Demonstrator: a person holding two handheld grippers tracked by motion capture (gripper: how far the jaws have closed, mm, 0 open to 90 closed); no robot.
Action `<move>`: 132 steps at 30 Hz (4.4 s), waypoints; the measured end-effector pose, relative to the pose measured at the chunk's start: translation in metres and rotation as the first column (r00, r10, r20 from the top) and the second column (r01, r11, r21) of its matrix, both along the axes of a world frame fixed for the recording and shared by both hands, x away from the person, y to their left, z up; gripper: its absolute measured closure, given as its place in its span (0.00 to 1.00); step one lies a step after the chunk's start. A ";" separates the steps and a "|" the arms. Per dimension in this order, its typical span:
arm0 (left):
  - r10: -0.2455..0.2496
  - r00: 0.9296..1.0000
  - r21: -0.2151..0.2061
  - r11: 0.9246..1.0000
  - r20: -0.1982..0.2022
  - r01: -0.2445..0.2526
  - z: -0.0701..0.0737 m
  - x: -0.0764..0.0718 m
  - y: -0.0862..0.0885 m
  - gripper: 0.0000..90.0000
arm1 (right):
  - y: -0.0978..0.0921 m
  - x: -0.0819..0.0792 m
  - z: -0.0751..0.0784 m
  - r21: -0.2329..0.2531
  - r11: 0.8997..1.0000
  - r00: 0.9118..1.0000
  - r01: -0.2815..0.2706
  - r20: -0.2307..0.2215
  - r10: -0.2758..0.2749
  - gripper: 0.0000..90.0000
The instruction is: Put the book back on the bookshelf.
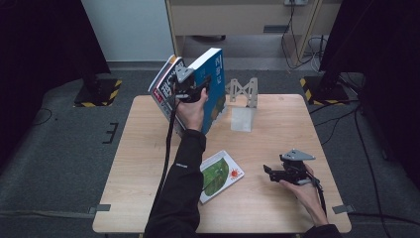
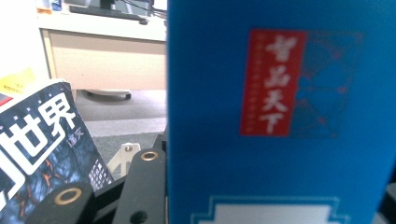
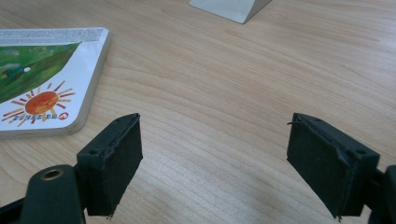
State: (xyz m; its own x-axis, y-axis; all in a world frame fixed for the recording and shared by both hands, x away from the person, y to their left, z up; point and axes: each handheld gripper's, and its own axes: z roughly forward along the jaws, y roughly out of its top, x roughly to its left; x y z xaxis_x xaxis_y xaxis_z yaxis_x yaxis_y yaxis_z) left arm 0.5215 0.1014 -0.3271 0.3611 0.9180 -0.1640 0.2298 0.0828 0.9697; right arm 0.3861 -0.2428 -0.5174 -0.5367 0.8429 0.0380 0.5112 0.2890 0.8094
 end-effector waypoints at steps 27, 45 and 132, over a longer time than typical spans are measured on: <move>0.045 0.997 0.044 0.998 -0.068 -0.042 -0.050 0.039 -0.022 0.68 | -0.007 0.007 -0.004 0.025 0.999 1.000 0.031 -0.003 -0.031 0.20; 0.026 0.999 0.071 0.997 -0.029 -0.023 -0.081 0.009 -0.020 0.67 | -0.010 0.006 -0.001 0.032 0.999 0.999 0.034 0.012 -0.035 0.20; 0.028 1.000 0.044 0.999 -0.005 -0.028 -0.071 -0.022 -0.010 0.67 | -0.011 0.006 -0.002 0.014 0.999 0.999 0.034 0.021 -0.034 0.21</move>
State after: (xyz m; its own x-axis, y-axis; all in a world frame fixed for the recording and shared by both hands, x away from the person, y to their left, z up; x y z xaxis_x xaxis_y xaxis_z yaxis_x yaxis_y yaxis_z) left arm 0.4996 0.0911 -0.3980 0.3344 0.9340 -0.1256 0.2333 0.0471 0.9713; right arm 0.3919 -0.2538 -0.5196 -0.5084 0.8603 0.0380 0.5030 0.2609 0.8240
